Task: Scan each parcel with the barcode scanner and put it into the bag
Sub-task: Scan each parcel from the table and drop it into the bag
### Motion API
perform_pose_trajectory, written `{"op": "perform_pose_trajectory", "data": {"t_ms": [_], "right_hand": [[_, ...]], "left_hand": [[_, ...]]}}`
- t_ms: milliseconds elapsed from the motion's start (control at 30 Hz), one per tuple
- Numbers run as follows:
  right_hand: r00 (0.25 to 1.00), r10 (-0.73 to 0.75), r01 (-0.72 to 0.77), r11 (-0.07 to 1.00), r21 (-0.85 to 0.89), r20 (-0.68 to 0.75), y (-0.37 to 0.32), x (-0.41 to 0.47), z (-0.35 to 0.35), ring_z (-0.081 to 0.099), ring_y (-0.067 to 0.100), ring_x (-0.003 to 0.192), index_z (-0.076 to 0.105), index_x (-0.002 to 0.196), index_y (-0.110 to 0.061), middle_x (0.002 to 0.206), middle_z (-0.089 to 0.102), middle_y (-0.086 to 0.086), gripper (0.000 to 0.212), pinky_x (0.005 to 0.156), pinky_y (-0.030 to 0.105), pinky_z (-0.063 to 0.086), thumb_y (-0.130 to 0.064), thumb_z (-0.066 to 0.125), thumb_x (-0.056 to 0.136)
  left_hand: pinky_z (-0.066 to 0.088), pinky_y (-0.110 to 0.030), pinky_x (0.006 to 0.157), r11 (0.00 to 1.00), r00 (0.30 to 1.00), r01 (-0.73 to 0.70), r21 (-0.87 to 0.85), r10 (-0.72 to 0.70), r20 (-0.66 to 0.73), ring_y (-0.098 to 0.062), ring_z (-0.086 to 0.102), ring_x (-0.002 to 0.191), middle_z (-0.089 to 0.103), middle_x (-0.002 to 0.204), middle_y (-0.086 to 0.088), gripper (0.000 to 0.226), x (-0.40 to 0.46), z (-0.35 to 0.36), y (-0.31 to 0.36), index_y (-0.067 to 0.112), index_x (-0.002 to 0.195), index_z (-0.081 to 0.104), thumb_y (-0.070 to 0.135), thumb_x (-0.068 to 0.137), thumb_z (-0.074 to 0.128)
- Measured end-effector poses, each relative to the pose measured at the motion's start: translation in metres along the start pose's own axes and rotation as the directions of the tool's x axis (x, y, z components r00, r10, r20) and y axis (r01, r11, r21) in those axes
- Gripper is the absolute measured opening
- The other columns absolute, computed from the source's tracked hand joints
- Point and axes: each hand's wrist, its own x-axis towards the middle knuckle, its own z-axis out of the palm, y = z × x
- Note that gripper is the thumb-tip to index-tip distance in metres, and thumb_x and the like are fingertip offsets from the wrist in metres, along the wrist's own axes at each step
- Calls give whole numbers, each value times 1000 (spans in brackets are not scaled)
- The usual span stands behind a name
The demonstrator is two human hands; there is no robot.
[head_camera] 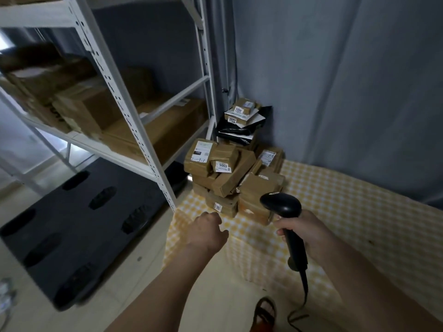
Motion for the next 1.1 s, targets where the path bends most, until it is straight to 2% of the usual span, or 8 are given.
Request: {"op": "perform_pose_trajectory", "data": {"t_ms": [300,400,500,633,733,833,1000,1100], "right_hand": [[993,87,-83,995,60,-74,-36,110,-40,62,25,69,66,89,-1,69,64,14,12,72,37,49,3,70,78],[990,124,-120,991,67,-65,-43,147,-53,62,26,70,66,90,-1,69,64,14,12,69,32,47,2,70,78],[980,178,-166,979,119,-91,-43,179,-60,60,25,67,66,91,0,69,62,14,14,62,29,46,3,70,78],[960,257,-237,957,167,-111,-38,211,-67,63,27,72,67,93,3,72,65,15,18,72,32,45,2,72,76],[954,283,-267,952,148,-96,-35,227,-71,62,27,74,67,86,1,74,65,13,9,68,32,43,0,71,77],[943,317,-294,936,193,-100,-28,241,-70,64,32,86,67,85,-4,83,67,15,11,76,36,47,1,72,76],[923,372,-333,901,279,-98,-17,255,-60,57,30,82,64,90,11,79,62,14,18,76,38,40,1,71,76],[907,395,-327,880,344,-146,-11,260,-49,57,30,82,62,99,12,81,61,15,28,77,38,40,0,72,74]], "left_hand": [[48,-33,94,994,990,-81,67,72,125,-24,51,122,52,131,-6,47,132,0,62,20,127,55,34,84,68],[41,-41,106,981,973,-137,138,107,205,-30,37,133,41,142,-9,65,175,15,81,22,138,46,34,80,71],[35,-39,110,959,952,-194,208,133,275,-30,28,136,32,144,-10,77,208,32,92,19,144,35,34,79,73],[34,-36,110,923,928,-253,291,146,343,-28,23,137,22,148,-9,96,243,55,102,16,150,17,34,77,77],[29,-44,114,858,904,-351,376,204,376,-30,14,144,10,156,-11,106,270,71,109,22,152,8,36,75,79],[18,-52,116,803,860,-456,384,286,423,-32,-1,149,-2,161,-10,113,297,89,113,27,153,4,29,72,82],[8,-54,118,648,769,-626,433,424,477,-35,-1,148,1,160,-11,111,333,120,107,22,154,4,31,73,79],[7,-51,119,622,735,-672,401,496,462,-31,15,144,19,154,-9,110,345,133,104,23,153,5,31,72,79]]}}
